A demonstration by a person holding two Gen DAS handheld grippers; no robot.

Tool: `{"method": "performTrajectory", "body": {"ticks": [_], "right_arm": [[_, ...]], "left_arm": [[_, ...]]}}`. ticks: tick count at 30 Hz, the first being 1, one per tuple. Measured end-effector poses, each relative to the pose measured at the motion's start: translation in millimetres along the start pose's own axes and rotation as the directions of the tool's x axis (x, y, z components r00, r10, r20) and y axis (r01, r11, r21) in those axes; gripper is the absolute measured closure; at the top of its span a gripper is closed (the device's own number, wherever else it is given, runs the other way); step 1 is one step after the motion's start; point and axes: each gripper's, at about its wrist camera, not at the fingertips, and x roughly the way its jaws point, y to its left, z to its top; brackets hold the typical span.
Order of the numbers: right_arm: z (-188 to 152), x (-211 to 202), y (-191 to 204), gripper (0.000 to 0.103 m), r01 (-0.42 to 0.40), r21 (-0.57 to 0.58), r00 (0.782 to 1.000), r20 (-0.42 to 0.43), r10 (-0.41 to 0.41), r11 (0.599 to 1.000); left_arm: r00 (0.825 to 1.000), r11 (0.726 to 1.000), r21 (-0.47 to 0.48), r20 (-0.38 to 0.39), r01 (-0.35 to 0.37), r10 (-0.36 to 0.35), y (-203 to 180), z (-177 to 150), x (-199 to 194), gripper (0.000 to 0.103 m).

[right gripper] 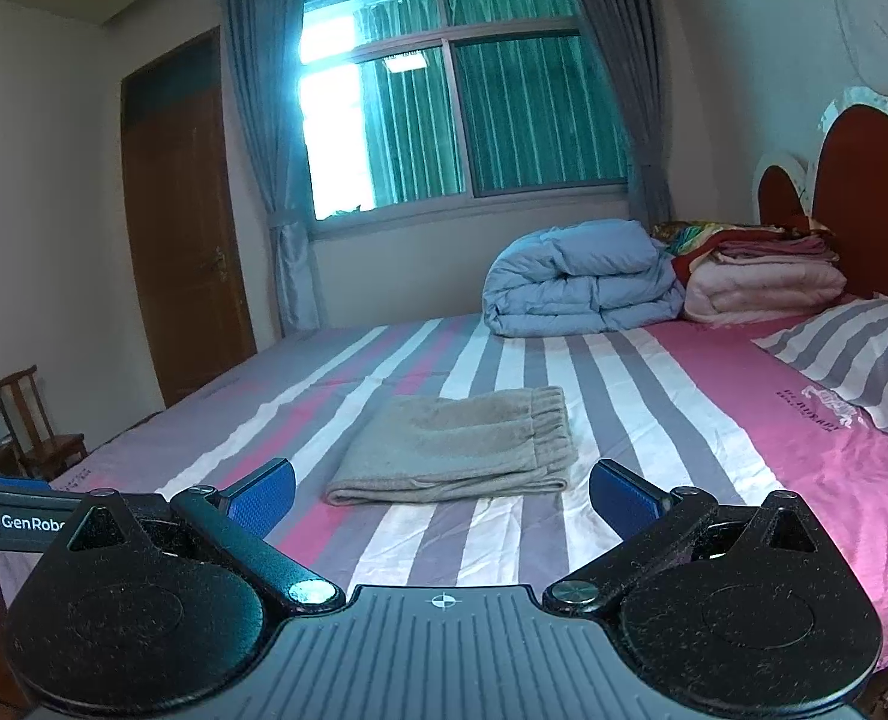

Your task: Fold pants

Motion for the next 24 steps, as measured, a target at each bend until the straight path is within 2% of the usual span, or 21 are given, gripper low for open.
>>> {"method": "performTrajectory", "body": {"ticks": [8,17,21,23,24], "right_arm": [[2.4,-0.8,-0.3,0.0,0.041,-0.019,0.999,0.007,-0.041,0.999],[3.0,-3.5,-2.4,0.0,0.046,-0.018,0.999,0.016,-0.045,0.999],[2.5,-3.8,-3.1,0.0,0.046,-0.019,0.999,0.018,-0.046,0.999],[2.3,-3.4,-4.3,0.0,0.046,-0.015,0.999,0.016,-0.046,0.999],[2.3,-3.5,-4.7,0.0,0.047,-0.013,0.999,0.016,-0.046,0.999]], "left_arm": [[0.999,1.0,0.012,0.033,0.008,-0.009,-0.1,0.5,-5.2,0.006],[0.997,0.999,0.027,0.057,0.043,-0.044,-1.5,-0.9,-8.5,0.006],[0.997,0.997,0.025,0.042,0.067,-0.068,-3.4,-3.5,-6.3,0.013],[0.997,0.998,0.028,0.043,0.058,-0.06,-4.7,-3.4,-5.8,0.012],[0.997,0.998,0.026,0.04,0.058,-0.059,-4.9,-3.0,-5.6,0.008]]}}
